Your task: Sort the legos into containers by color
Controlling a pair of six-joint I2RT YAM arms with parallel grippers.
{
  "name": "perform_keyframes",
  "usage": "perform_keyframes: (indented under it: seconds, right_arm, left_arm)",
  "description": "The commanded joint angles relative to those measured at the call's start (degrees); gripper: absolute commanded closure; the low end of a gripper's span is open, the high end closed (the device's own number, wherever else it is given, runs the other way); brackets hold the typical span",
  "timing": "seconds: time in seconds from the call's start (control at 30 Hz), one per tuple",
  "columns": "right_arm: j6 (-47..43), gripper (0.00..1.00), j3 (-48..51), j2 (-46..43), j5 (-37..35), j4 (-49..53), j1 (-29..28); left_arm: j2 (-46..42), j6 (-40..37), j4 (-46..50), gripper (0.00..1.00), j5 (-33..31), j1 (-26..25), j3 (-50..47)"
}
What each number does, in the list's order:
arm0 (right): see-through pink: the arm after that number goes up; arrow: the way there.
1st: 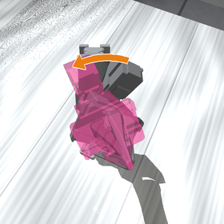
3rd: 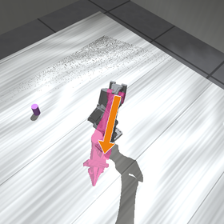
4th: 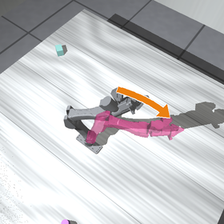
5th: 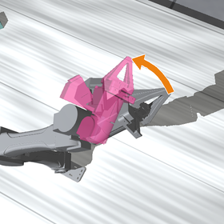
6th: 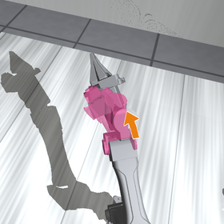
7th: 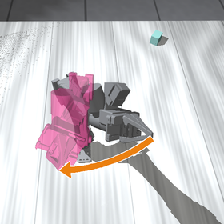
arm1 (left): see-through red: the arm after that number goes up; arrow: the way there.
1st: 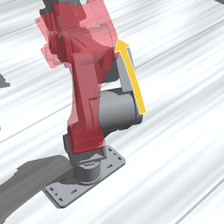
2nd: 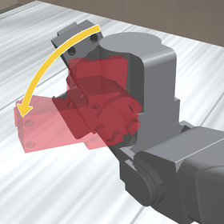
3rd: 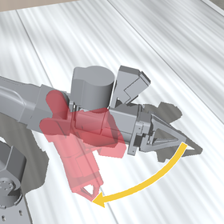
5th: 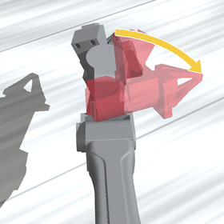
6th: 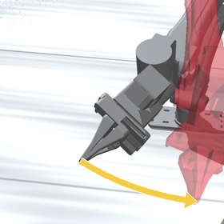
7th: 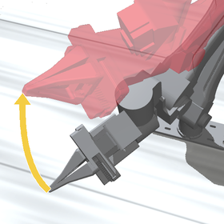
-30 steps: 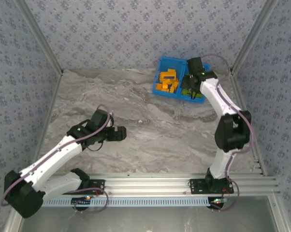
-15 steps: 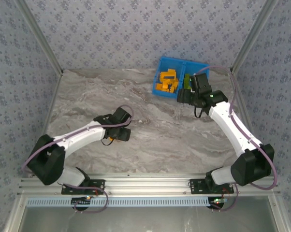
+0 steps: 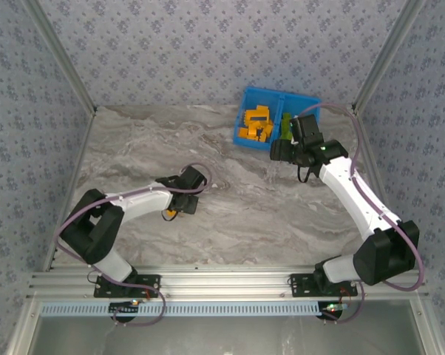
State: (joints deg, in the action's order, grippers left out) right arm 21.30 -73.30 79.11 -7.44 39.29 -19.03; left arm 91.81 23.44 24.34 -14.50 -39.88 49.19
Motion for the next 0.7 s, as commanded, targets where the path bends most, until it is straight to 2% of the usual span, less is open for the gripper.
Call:
perform_keyframes:
  seconds: [0.0, 0.2, 0.3, 0.4, 0.43, 0.67]
  right_arm:
    - [-1.26, 0.14, -0.11, -1.25, 1.26, 0.94, 0.48]
    - [-1.34, 0.14, -0.45, -1.26, 1.71, 1.2, 0.48]
    - [-1.51, 0.14, -0.79, -1.45, 1.31, 1.66, 0.57]
    - [-1.44, 0.14, -1.13, -2.01, 1.24, 2.21, 0.57]
    - [-1.36, 0.14, -1.14, -2.36, 1.42, 2.33, 0.64]
    - [0.71, 0.12, -0.55, -7.31, 0.12, 3.43, 0.58]
  left_arm:
    - [2.26, 2.18, -1.96, 0.54, 1.18, -0.88, -2.73]
    - [3.93, 4.75, -3.79, 0.52, 0.94, -2.38, -4.79]
    - [4.34, 5.21, -3.82, 0.59, 1.03, -2.88, -4.5]
    - [3.05, 5.21, -2.62, 0.75, 0.81, -3.74, -3.04]
    - [2.27, 5.17, -2.14, 0.78, 0.76, -3.96, -2.37]
    - [-5.93, 1.51, -1.95, 0.81, 3.67, -5.76, 6.18]
